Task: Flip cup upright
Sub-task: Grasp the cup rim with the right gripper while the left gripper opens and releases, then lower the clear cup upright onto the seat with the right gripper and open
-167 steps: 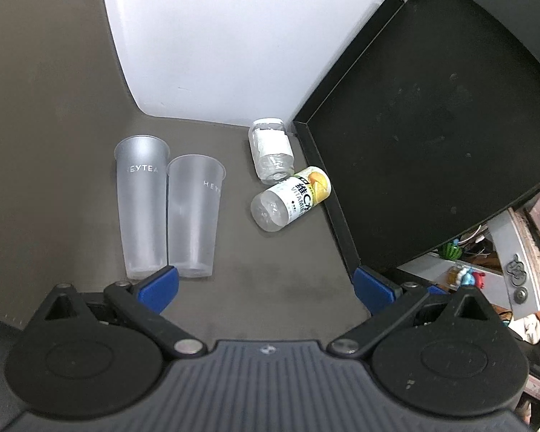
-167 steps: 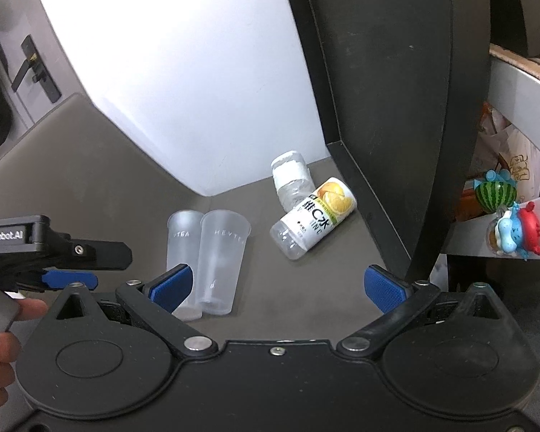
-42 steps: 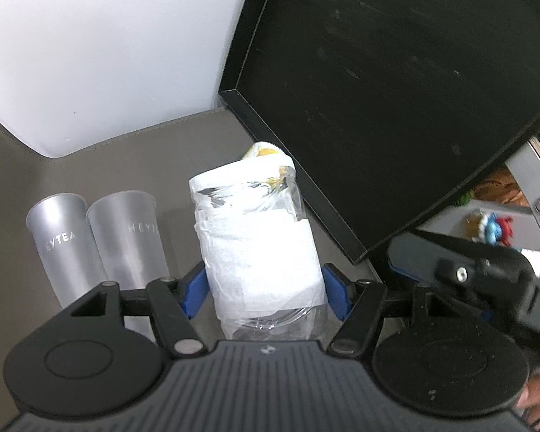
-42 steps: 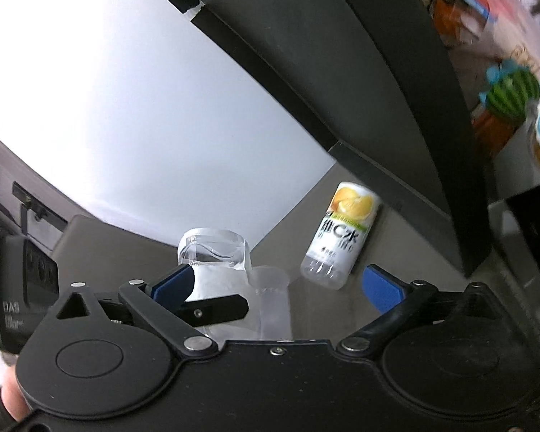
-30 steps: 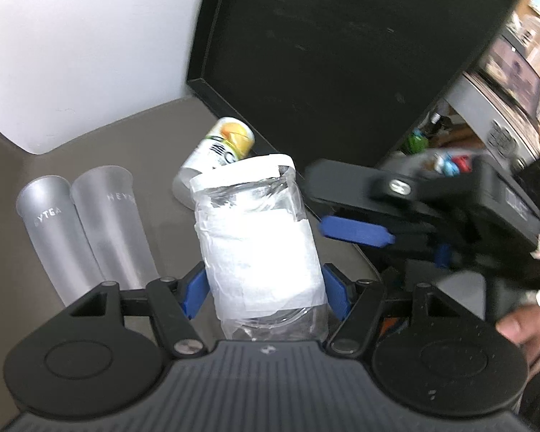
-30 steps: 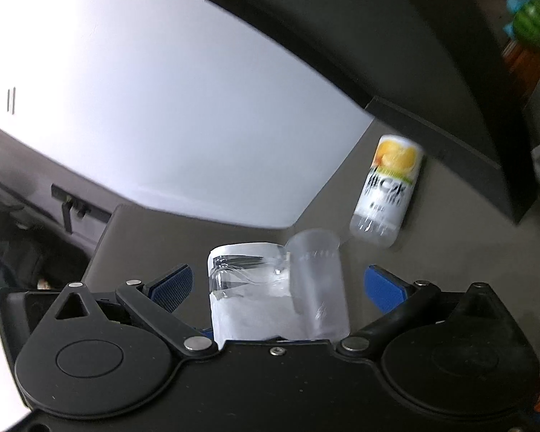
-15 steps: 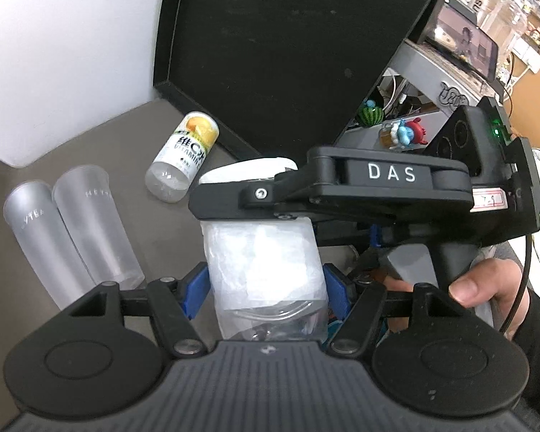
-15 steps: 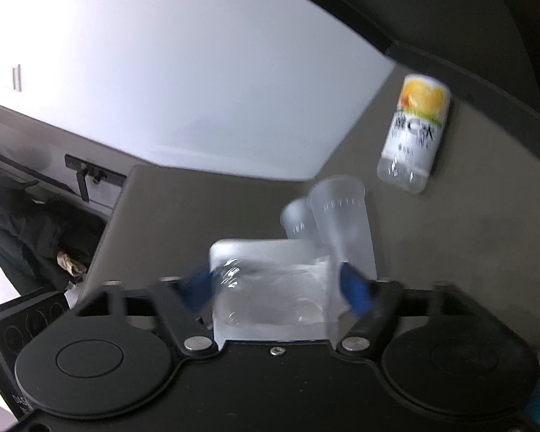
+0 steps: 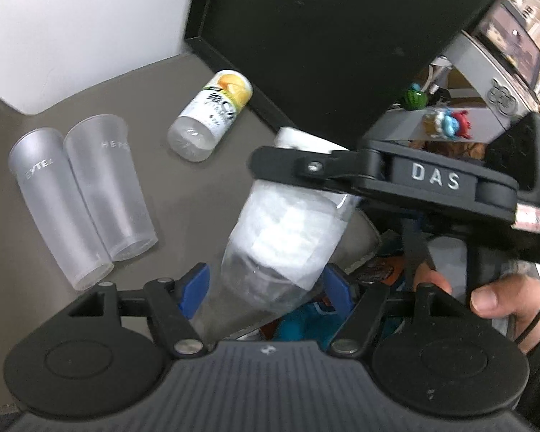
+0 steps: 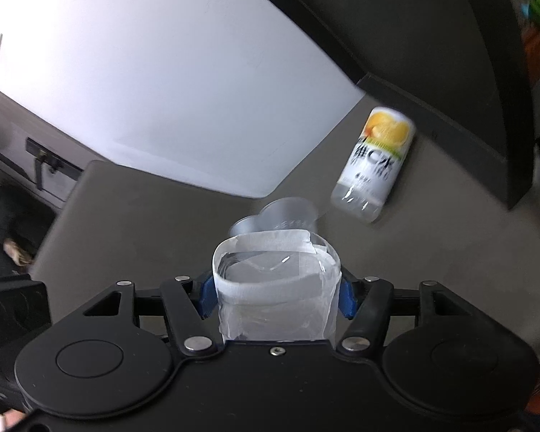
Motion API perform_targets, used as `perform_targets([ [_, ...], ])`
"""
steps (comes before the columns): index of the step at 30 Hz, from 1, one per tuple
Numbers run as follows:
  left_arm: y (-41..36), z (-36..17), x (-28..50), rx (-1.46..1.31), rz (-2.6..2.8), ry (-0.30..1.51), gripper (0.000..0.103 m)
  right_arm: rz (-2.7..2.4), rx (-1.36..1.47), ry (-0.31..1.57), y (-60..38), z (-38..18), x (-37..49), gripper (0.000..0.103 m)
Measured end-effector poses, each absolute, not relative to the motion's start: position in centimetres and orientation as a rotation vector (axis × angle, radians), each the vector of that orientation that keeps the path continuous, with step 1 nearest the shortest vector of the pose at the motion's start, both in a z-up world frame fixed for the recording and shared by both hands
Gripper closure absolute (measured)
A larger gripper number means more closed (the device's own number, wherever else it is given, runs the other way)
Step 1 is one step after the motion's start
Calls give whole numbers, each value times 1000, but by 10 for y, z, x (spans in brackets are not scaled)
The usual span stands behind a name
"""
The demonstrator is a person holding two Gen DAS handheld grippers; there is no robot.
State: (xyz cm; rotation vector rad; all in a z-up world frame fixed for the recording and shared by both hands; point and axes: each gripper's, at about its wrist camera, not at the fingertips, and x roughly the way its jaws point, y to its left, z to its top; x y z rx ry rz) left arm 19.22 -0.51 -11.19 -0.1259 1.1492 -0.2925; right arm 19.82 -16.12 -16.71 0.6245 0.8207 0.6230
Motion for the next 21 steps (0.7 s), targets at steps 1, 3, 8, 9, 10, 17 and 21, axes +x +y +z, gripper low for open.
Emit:
perform_targets([
  [1,-4,-113,193,-129,-284,1151,34,607,610,810,-162,-166,198,43],
  [3,0,-115,195,-133,-263,1161,34,577,583,785,-163,-164,197,42],
  [8,10,-114,200,-153,-221,1163,34,510,503,720,-163,-159,195,42],
  [9,14,-113,202,-167,-210,1161,34,500,485,708,-162,-158,194,42],
  [10,18,-112,204,-180,-197,1158,34,490,465,696,-162,-158,193,42],
  [17,42,-94,216,-259,-146,1114,34,460,310,622,-145,-151,184,42],
  [21,48,-83,221,-305,-150,1080,34,462,219,588,-133,-150,178,42],
])
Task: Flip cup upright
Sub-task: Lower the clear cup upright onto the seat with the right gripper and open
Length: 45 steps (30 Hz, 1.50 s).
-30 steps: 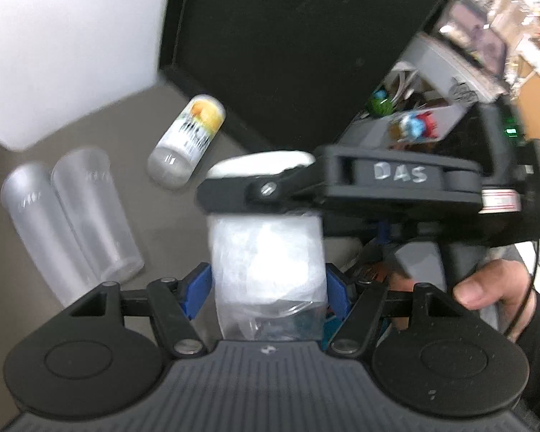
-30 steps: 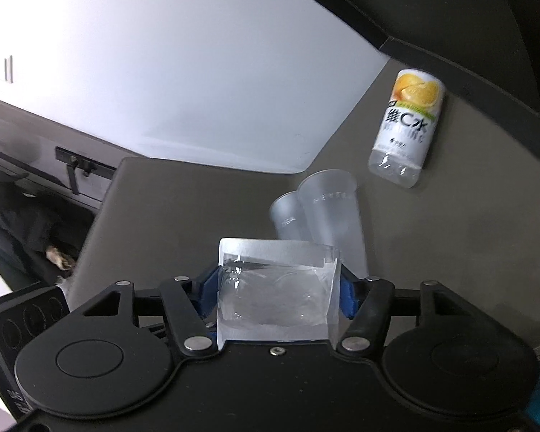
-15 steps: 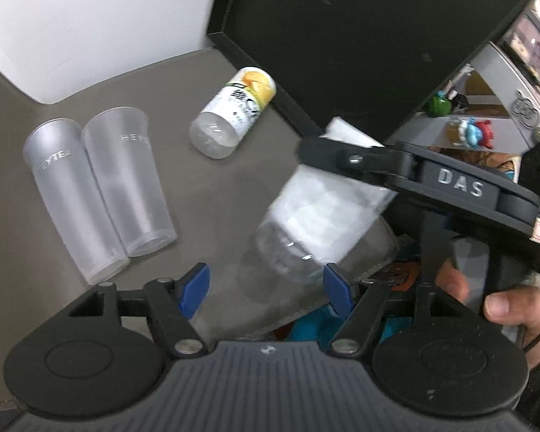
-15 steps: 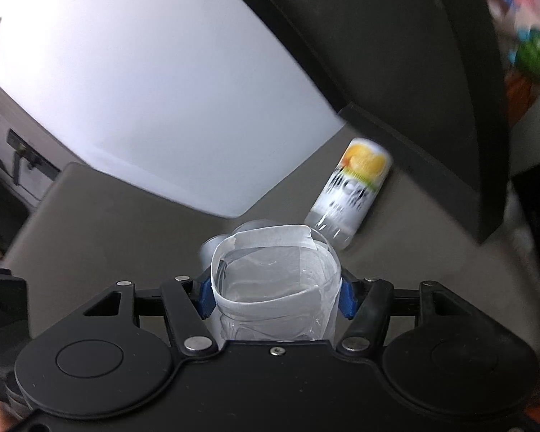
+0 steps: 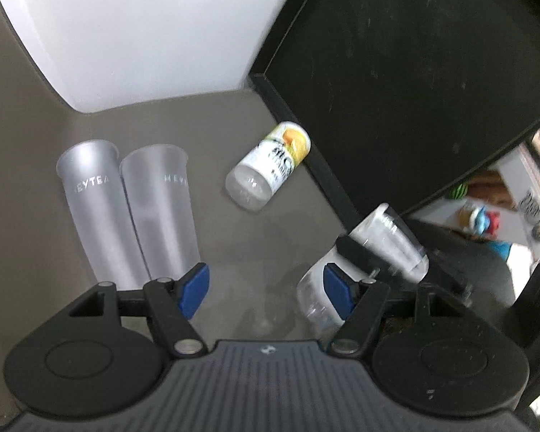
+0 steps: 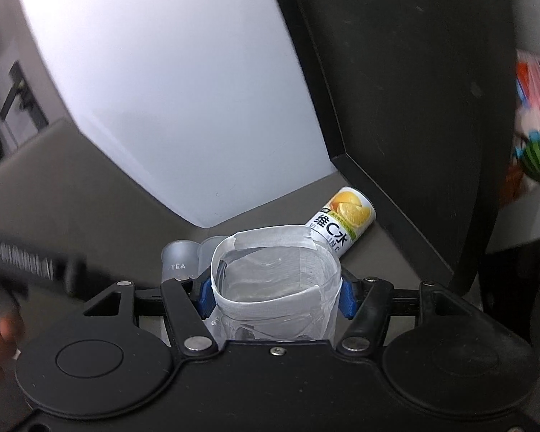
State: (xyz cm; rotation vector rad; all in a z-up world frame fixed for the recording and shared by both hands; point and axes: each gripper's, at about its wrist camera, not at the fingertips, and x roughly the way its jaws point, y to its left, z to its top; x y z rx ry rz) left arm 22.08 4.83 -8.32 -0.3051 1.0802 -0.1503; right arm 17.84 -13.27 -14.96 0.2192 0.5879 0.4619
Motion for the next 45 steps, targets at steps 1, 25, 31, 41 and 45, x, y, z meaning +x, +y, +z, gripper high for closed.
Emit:
perform_targets([
  [1,49,-81,222,-317,-155,1070,34,464,194,580,-129,-150,177,42],
  [25,47,-119,233,-439,-187,1112,35,459,-138,549,-69,-186,162,41],
  [31,45,-138,235,-407,-147,1164,35,434,-155,586,-65,-197,169,40],
  [41,44,-151,234,-403,-119,1210,35,426,-189,639,-60,-203,178,27],
  [45,42,-151,233,-402,-101,1215,35,436,-183,659,-60,-201,177,26],
])
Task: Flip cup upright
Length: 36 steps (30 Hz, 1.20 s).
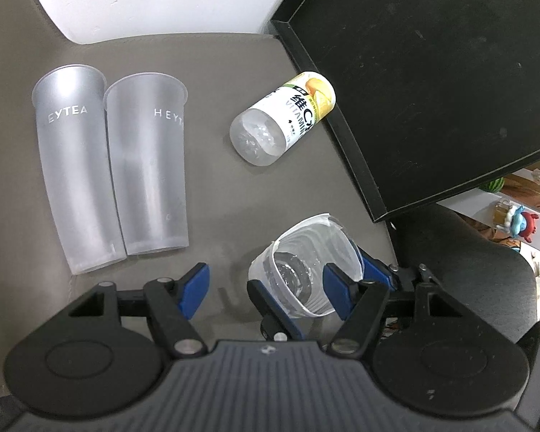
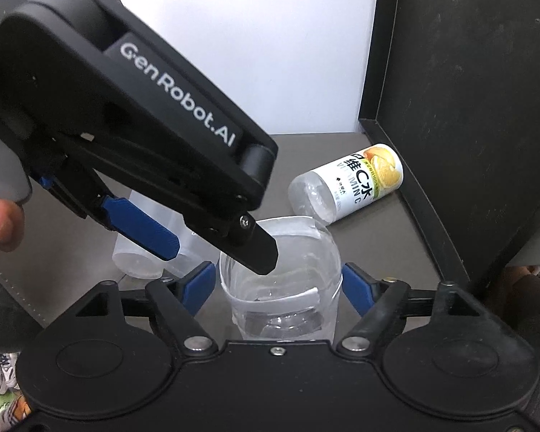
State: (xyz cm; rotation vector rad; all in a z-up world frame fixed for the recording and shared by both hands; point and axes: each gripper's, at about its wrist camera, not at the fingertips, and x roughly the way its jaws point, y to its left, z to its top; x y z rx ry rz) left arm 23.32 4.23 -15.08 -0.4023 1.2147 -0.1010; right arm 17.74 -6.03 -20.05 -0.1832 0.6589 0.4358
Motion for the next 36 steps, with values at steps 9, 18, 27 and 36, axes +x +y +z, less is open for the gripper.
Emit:
perform_targets([
  [9,42,-130,223,-403,-51,1170,34,463,-150,678,-66,-185,177,10],
  [18,43,-101,202,-422,-1,1090,34,486,-48,702,-91,-173,178,4],
  [27,39,-84,172,-427,49,1053,21,497,55,739,-115,-153,170,0],
  [36,31,-70,137,-424,87,1009,14,505,79,726,-129,-135,148,0],
])
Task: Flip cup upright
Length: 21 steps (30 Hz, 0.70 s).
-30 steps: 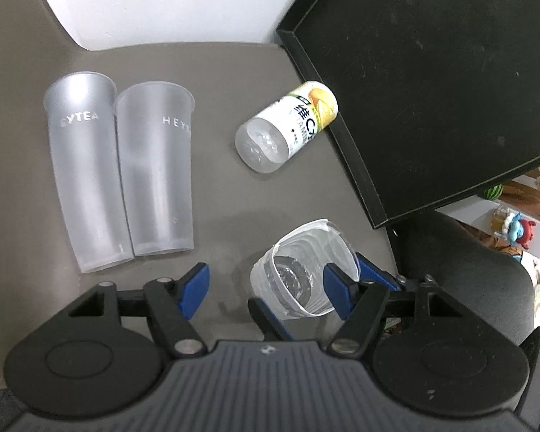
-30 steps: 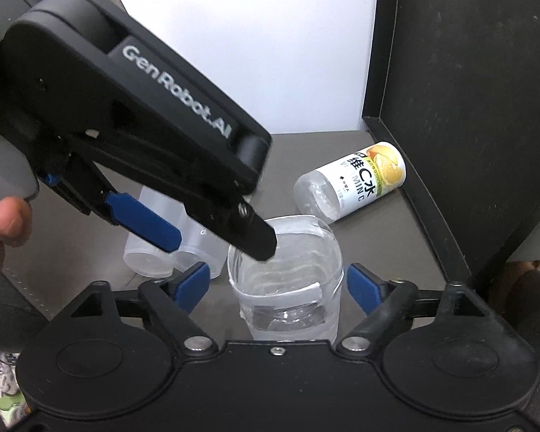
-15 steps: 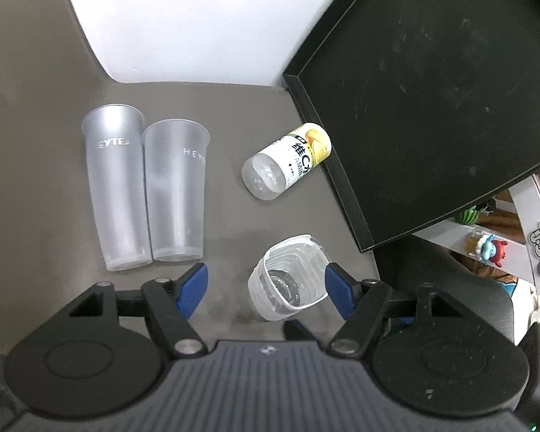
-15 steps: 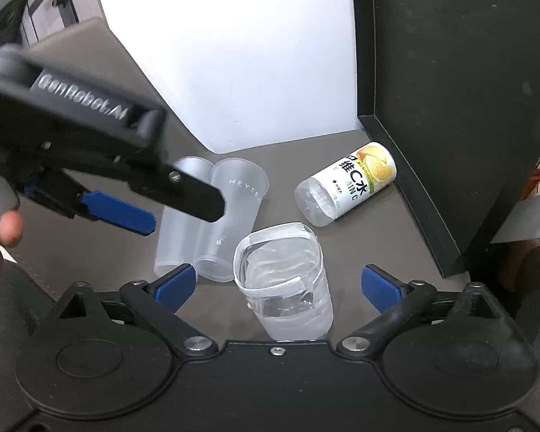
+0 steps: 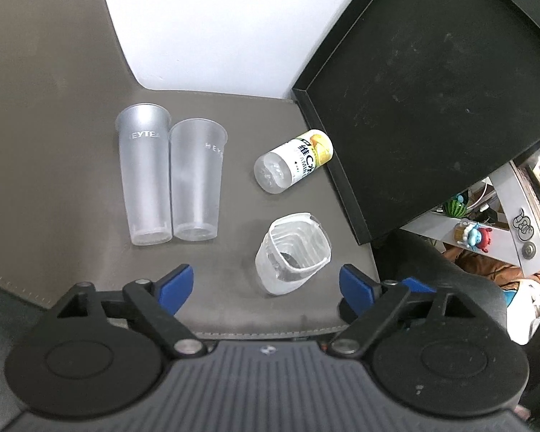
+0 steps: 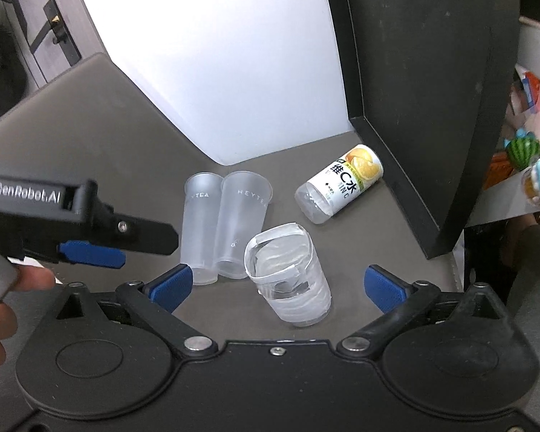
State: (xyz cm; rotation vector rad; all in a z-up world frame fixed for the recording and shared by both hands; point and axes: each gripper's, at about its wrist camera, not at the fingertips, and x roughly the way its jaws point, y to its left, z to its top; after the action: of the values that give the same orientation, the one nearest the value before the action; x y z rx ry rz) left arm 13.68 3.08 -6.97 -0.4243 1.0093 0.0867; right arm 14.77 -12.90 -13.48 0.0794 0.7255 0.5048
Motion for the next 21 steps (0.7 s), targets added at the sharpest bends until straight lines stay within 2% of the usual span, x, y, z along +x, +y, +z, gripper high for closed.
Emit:
perform_targets([
  [21,14,-46,67,-399,162,902,7,472,56,753,-165,-94,113,0],
])
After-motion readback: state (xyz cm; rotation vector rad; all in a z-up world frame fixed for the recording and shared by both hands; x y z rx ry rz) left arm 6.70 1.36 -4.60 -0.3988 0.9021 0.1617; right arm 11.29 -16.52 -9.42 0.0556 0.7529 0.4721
